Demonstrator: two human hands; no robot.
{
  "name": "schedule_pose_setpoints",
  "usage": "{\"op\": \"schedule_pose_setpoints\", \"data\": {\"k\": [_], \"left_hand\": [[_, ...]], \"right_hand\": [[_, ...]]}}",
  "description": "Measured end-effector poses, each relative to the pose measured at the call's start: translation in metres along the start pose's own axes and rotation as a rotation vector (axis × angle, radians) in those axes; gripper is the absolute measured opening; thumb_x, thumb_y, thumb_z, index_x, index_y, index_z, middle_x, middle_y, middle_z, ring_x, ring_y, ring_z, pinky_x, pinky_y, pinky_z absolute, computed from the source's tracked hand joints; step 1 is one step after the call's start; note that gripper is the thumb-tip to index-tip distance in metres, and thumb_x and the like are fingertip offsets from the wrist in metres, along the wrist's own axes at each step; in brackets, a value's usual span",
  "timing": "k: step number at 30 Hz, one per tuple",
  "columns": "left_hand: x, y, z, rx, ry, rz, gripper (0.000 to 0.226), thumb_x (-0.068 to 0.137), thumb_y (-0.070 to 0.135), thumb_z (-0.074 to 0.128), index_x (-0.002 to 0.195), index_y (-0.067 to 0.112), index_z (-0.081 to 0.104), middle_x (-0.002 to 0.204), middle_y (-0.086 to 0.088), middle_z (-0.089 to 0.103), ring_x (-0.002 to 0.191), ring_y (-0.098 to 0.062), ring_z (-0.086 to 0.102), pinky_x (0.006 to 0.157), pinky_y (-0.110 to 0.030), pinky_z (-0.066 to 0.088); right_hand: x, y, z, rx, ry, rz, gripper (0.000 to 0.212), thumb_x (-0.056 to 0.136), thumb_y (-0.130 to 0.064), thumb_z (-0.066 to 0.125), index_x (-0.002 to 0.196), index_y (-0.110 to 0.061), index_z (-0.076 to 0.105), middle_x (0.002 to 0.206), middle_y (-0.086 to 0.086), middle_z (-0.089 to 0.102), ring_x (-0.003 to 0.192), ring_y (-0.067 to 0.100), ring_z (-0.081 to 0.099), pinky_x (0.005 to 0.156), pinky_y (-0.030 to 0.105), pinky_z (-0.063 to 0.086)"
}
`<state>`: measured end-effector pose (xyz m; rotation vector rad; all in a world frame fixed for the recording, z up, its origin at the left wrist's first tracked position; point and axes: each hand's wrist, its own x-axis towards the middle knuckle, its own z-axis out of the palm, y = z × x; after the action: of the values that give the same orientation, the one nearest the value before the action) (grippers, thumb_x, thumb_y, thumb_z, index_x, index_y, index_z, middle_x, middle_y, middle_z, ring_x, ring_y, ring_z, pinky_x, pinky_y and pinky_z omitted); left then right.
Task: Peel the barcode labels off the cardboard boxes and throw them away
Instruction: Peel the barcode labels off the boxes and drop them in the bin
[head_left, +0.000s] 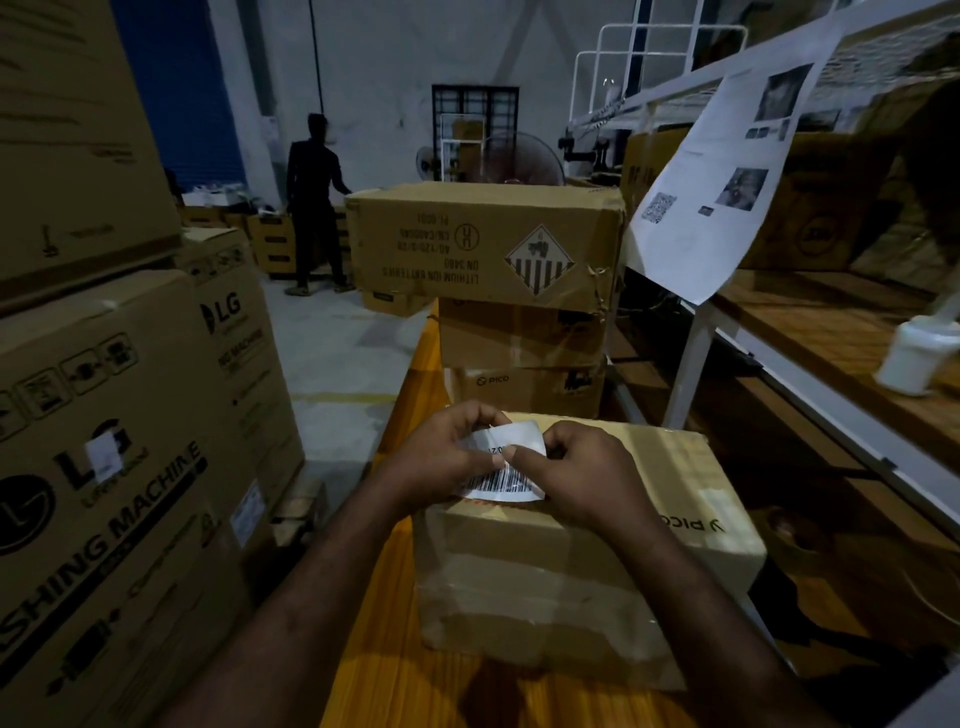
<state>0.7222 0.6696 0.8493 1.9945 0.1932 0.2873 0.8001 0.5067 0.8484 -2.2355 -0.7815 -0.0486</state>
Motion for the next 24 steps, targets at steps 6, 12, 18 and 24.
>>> {"op": "schedule_pose_setpoints", "data": {"k": [6, 12, 18, 24], "left_hand": [[-0.002, -0.004, 0.002, -0.083, 0.050, 0.032, 0.022, 0.088, 0.007, 0.069, 0.106, 0.017, 0.062, 0.108, -0.008, 0.065, 0.095, -0.028, 0.067, 0.074, -0.043, 0.060], [-0.005, 0.002, 0.002, -0.279, 0.135, 0.004, 0.043, 0.083, -0.022, 0.053, 0.102, 0.016, 0.060, 0.095, -0.008, 0.059, 0.080, -0.021, 0.060, 0.060, -0.029, 0.053], [-0.004, 0.008, -0.001, -0.308, 0.184, -0.165, 0.040, 0.084, -0.017, 0.047, 0.109, 0.011, 0.061, 0.113, -0.016, 0.058, 0.090, -0.022, 0.062, 0.058, -0.028, 0.051], [-0.006, 0.015, -0.002, -0.309, 0.133, -0.205, 0.020, 0.091, -0.009, 0.048, 0.098, 0.003, 0.062, 0.091, -0.015, 0.065, 0.068, -0.017, 0.070, 0.051, -0.021, 0.056]], "right_hand": [[0.004, -0.010, 0.002, -0.123, -0.001, 0.033, 0.045, 0.073, -0.071, 0.059, 0.088, -0.029, 0.053, 0.076, -0.010, 0.059, 0.075, 0.016, 0.059, 0.056, 0.029, 0.036], [0.005, -0.005, 0.005, -0.083, -0.124, -0.043, 0.039, 0.084, -0.065, 0.056, 0.073, -0.029, 0.065, 0.069, -0.006, 0.066, 0.066, 0.013, 0.061, 0.056, 0.030, 0.040], [0.000, 0.001, 0.008, 0.077, -0.080, -0.111, 0.028, 0.087, -0.052, 0.062, 0.089, -0.027, 0.075, 0.072, -0.008, 0.070, 0.065, 0.007, 0.064, 0.060, 0.035, 0.051], [-0.002, 0.003, 0.009, 0.271, -0.084, -0.124, 0.030, 0.086, -0.048, 0.066, 0.101, -0.024, 0.076, 0.080, -0.007, 0.075, 0.071, 0.007, 0.070, 0.067, 0.042, 0.059]]}}
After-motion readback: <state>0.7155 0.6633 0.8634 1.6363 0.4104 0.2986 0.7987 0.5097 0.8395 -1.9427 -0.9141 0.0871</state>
